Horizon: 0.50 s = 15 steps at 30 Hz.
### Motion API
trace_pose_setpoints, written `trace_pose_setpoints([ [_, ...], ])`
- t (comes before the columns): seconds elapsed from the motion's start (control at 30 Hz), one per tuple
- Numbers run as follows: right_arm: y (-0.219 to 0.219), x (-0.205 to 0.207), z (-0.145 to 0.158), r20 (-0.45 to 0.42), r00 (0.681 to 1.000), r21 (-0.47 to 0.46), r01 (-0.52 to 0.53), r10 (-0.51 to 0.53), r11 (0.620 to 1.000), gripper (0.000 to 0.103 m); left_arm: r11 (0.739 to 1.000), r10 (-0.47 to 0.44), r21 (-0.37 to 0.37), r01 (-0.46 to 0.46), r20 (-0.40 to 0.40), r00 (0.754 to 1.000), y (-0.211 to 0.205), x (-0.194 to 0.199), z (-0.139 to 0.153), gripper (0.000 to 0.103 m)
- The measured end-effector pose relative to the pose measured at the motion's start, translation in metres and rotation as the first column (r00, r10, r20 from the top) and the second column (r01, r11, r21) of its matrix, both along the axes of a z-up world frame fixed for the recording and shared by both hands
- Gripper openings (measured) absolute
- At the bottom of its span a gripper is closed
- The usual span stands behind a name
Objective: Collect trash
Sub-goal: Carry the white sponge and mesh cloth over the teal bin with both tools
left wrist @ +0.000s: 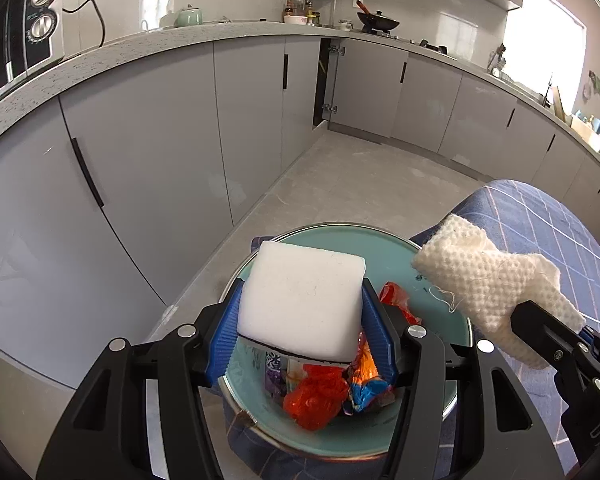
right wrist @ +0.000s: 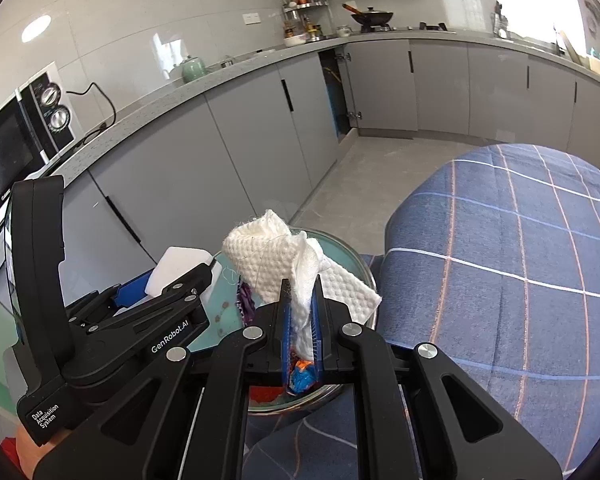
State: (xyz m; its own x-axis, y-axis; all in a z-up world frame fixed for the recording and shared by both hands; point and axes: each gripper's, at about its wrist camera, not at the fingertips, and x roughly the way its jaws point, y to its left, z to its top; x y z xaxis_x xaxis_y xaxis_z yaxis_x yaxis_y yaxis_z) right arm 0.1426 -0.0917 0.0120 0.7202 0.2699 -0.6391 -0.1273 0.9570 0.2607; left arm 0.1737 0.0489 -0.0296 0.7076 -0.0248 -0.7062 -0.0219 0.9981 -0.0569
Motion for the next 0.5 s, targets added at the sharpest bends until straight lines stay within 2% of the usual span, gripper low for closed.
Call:
trace_pose_setpoints([
  [0.5, -0.006, 0.012, -0.015, -0.039, 0.999, 0.0, 0.023, -0.023, 1.0, 0.01, 1.0, -0.014, 0.0, 0.014, -0.047, 0.999, -0.01, 0.022, -0.019, 0.056],
])
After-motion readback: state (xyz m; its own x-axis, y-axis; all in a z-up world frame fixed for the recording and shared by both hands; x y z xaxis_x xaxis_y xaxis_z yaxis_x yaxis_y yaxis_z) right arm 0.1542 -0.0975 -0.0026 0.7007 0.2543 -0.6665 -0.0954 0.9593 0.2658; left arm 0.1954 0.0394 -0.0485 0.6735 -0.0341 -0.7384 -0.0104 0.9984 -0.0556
